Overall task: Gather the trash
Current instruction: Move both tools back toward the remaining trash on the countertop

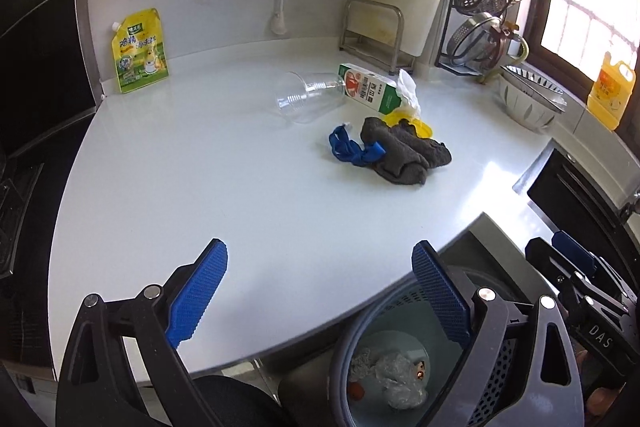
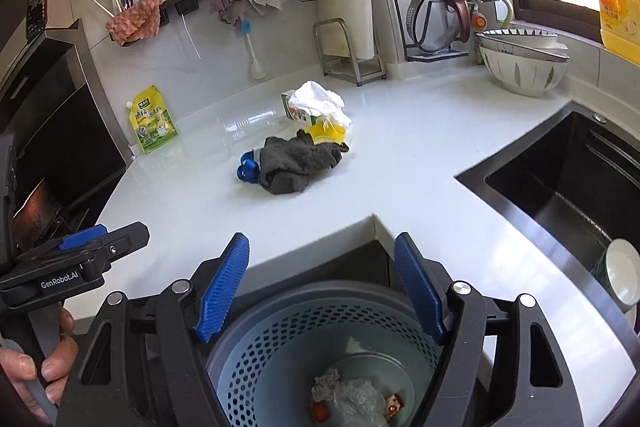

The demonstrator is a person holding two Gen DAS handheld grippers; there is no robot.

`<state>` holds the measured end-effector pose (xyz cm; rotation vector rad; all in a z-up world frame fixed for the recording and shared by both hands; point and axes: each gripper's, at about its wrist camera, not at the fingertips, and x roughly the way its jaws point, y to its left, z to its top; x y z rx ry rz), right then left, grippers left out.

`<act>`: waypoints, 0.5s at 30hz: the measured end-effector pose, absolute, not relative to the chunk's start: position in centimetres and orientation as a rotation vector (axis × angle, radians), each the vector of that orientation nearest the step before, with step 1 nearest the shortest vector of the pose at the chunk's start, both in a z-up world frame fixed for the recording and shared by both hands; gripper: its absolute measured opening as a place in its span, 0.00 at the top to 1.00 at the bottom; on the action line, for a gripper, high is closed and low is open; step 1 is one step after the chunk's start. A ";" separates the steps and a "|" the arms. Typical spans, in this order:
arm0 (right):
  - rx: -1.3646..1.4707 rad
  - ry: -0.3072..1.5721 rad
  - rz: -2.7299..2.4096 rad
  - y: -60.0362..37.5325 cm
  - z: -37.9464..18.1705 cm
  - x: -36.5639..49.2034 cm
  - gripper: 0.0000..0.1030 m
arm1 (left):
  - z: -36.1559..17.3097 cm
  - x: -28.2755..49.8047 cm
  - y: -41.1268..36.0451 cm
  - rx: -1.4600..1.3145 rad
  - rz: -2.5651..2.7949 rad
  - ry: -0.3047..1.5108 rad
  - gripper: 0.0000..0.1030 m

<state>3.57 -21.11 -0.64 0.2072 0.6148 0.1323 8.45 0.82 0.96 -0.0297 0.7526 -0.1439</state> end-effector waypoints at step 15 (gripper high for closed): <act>0.155 0.680 0.180 -18.6 -1.2 14.3 0.29 | -0.2 16.5 2.4 -0.071 -0.071 0.762 0.11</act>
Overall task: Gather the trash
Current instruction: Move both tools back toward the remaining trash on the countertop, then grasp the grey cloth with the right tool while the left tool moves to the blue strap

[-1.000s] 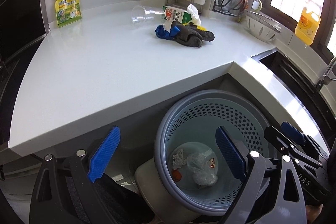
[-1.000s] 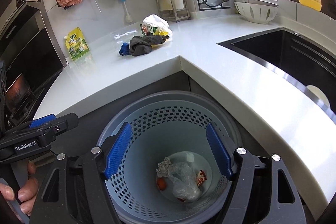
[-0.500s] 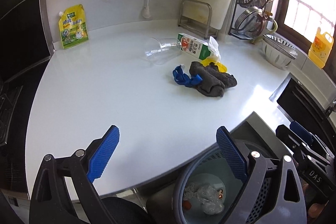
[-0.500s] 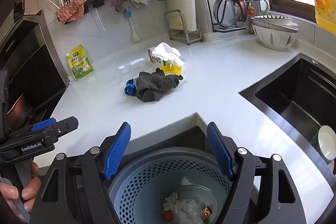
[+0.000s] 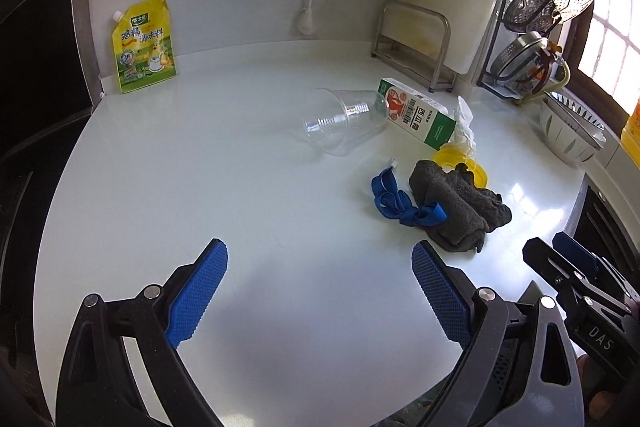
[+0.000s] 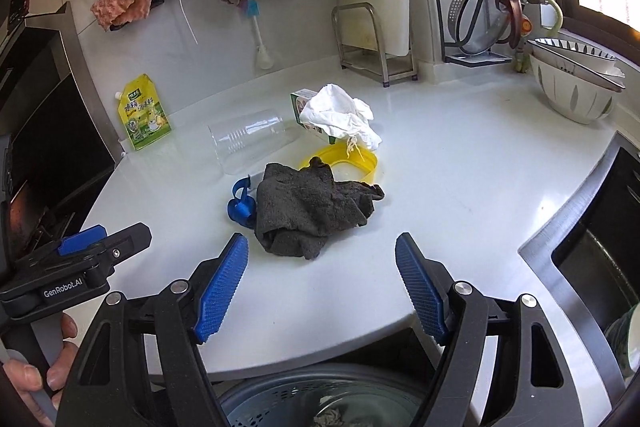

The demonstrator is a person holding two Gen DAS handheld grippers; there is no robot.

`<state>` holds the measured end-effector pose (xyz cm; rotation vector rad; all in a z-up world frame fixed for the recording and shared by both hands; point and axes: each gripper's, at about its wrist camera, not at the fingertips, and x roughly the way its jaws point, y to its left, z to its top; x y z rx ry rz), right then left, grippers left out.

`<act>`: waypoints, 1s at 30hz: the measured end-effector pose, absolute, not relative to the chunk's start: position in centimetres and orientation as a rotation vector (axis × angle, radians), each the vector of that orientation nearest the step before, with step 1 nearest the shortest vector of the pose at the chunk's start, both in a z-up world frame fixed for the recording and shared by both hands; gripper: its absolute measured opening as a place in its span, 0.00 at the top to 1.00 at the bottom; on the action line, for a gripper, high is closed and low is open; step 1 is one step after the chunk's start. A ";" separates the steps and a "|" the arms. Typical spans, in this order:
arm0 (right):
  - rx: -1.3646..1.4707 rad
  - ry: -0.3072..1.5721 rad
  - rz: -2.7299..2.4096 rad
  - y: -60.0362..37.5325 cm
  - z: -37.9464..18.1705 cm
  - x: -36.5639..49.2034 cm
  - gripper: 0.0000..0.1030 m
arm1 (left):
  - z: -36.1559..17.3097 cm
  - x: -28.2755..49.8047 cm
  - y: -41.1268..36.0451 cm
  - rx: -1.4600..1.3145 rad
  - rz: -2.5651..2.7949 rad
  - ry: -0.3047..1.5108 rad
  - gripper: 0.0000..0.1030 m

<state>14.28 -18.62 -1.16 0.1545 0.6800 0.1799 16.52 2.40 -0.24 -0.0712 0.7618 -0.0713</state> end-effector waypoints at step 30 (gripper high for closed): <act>0.175 0.695 0.225 -17.2 -2.4 18.2 0.94 | -2.1 18.7 1.8 -0.081 -0.091 0.812 0.11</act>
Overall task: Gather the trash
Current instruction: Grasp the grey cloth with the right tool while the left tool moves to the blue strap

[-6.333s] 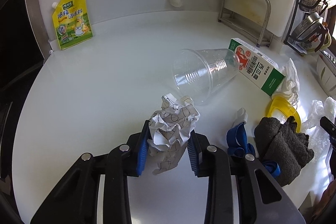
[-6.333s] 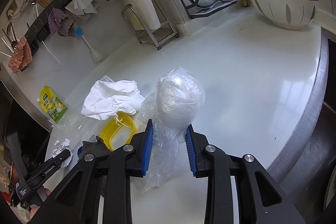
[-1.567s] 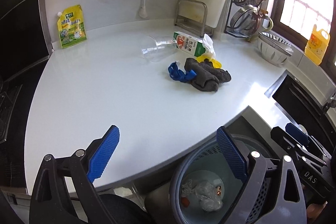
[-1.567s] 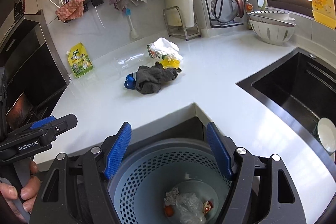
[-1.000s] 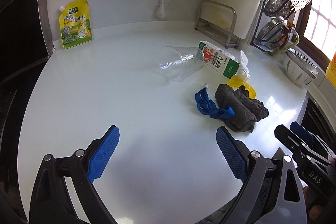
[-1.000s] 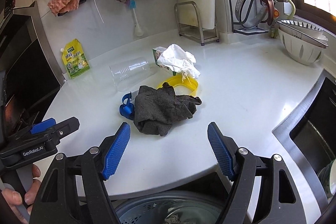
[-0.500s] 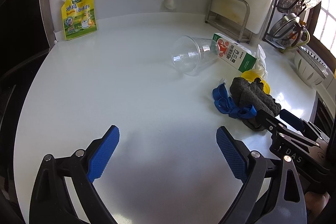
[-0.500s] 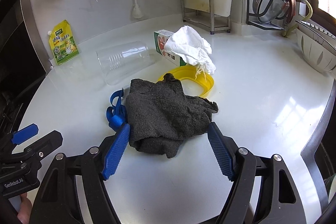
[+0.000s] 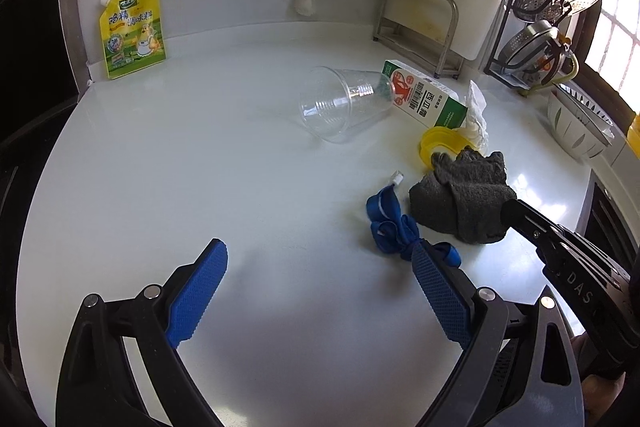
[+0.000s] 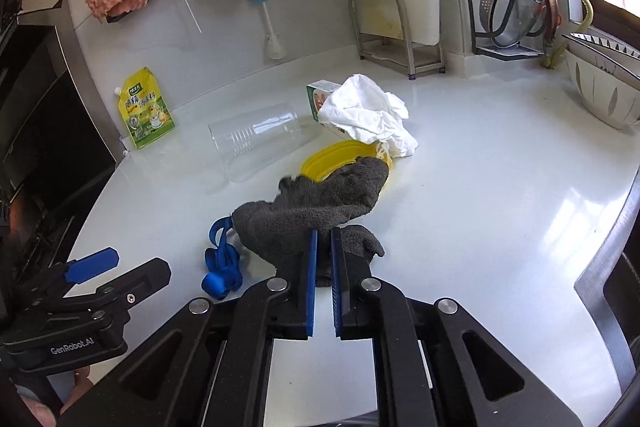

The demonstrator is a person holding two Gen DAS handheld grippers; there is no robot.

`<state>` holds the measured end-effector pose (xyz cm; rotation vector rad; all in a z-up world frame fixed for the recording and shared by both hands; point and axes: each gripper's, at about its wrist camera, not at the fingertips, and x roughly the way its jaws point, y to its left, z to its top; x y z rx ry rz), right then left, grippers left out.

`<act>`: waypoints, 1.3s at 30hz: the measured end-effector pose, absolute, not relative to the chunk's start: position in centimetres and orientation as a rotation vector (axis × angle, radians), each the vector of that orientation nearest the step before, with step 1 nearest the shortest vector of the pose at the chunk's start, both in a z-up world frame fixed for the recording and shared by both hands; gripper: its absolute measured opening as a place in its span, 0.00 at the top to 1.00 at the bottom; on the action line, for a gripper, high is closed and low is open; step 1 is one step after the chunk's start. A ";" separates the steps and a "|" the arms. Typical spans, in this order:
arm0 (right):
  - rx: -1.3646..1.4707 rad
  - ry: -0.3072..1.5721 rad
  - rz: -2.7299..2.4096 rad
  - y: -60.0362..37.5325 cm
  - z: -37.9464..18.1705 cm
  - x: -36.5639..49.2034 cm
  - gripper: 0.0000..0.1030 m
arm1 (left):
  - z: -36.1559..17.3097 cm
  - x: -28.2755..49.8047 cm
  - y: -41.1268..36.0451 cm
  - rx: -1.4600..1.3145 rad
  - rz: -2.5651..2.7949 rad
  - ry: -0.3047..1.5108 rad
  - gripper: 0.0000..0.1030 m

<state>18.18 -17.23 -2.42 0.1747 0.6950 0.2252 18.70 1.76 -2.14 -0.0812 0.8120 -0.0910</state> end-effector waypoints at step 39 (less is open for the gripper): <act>0.153 0.777 0.015 -20.6 -4.4 19.3 0.24 | -3.2 18.9 -0.7 -0.064 -0.078 0.833 0.11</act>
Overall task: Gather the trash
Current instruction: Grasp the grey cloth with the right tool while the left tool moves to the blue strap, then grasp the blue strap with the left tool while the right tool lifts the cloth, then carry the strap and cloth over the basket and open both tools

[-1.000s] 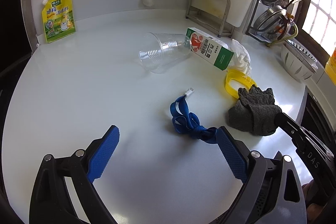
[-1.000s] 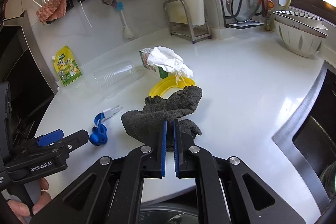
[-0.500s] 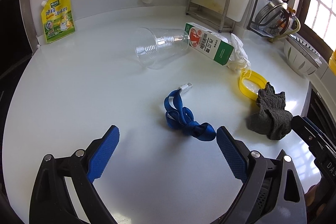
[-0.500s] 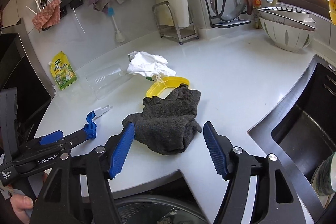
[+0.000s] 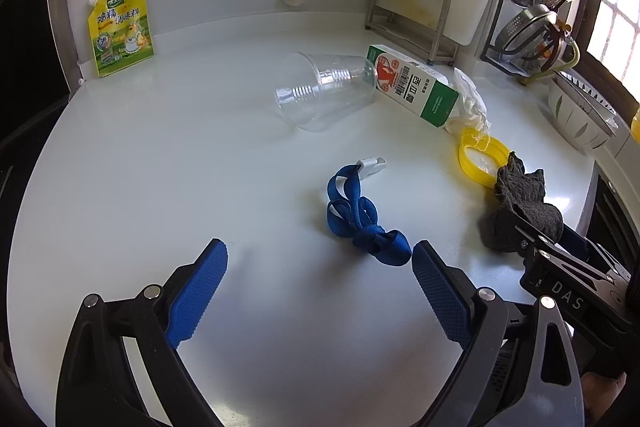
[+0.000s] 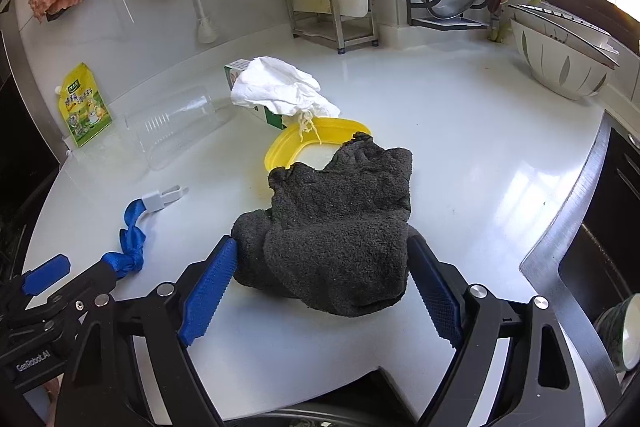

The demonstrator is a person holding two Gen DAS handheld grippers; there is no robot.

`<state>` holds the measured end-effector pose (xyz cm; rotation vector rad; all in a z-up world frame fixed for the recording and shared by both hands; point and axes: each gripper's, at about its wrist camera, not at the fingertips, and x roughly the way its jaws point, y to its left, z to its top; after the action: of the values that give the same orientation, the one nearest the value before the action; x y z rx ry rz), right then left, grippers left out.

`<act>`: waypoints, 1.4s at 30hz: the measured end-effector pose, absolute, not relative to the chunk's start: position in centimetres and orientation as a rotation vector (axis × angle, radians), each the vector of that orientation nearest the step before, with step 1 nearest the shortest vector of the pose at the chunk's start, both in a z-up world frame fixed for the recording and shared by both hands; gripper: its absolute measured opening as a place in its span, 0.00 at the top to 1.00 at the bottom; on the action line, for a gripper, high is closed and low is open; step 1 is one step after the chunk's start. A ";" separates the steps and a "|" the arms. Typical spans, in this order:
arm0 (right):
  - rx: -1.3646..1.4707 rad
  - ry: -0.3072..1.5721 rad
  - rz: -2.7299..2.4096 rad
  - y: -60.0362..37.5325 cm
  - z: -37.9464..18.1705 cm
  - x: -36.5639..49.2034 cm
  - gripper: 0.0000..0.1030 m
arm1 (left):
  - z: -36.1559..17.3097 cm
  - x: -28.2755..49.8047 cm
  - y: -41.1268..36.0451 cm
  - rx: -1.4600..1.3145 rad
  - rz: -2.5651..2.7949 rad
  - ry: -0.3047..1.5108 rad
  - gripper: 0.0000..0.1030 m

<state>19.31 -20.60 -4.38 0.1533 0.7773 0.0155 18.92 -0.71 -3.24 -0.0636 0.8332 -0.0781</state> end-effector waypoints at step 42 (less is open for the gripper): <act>0.303 0.608 0.109 -25.8 -2.0 11.1 0.57 | -3.5 20.0 -3.5 -0.055 -0.139 0.871 0.86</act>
<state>11.06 -25.75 -1.95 0.3033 0.6085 0.1094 20.03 -3.54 -3.50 -0.0549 0.8706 -0.1390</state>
